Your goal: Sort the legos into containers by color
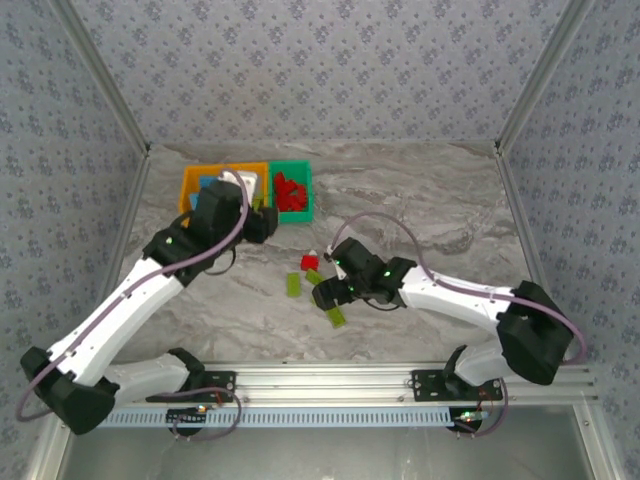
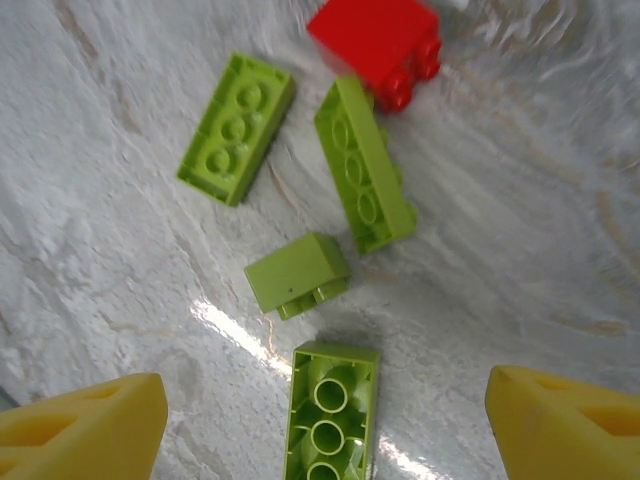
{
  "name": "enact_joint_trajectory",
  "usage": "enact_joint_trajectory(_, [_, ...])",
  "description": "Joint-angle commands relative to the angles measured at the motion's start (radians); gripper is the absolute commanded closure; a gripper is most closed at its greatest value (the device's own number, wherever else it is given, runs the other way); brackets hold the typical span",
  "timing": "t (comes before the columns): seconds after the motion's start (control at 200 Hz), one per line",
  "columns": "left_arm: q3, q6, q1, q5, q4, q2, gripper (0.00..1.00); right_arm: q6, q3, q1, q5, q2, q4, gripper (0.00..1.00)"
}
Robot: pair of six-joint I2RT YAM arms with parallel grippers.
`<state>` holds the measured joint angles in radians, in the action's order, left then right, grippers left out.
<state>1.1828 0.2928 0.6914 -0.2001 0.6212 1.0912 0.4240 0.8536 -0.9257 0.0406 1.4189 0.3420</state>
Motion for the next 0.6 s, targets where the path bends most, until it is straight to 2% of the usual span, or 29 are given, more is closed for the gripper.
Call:
enact_joint_trajectory(0.0, [-0.022,-0.146,0.066,0.077,0.208,-0.040,0.43,0.042,0.005,-0.033,-0.050,0.056,0.038,0.17])
enact_joint_trajectory(0.085, [-0.049,-0.224,0.084,0.125,0.255,-0.064,0.43,0.056,-0.014,-0.054,-0.064,0.108,0.034,0.19])
enact_joint_trajectory(0.15, [-0.083,-0.283,0.086,0.162,0.276,-0.078,0.42,0.062,-0.012,-0.070,-0.067,0.149,0.047,0.24])
enact_joint_trajectory(0.185, [-0.102,-0.309,0.085,0.189,0.284,-0.080,0.39,0.064,-0.009,-0.079,-0.071,0.168,0.052,0.29])
enact_joint_trajectory(0.26, [-0.136,-0.352,0.087,0.250,0.291,-0.080,0.23,0.070,-0.010,-0.094,-0.086,0.190,0.056,0.41])
enact_joint_trajectory(0.33, [-0.151,-0.381,0.090,0.302,0.301,-0.065,0.17,0.078,-0.017,-0.096,-0.084,0.194,0.050,0.52])
enact_joint_trajectory(0.415, [-0.153,-0.425,0.094,0.377,0.307,-0.046,0.13,0.090,-0.032,-0.097,-0.099,0.170,0.040,0.62])
enact_joint_trajectory(0.495, [-0.163,-0.457,0.096,0.450,0.292,-0.052,0.01,0.094,-0.046,-0.095,-0.135,0.116,0.025,0.66])
enact_joint_trajectory(0.595, [-0.171,-0.473,0.096,0.519,0.265,-0.088,0.01,0.074,-0.068,-0.095,-0.181,0.016,-0.031,0.72])
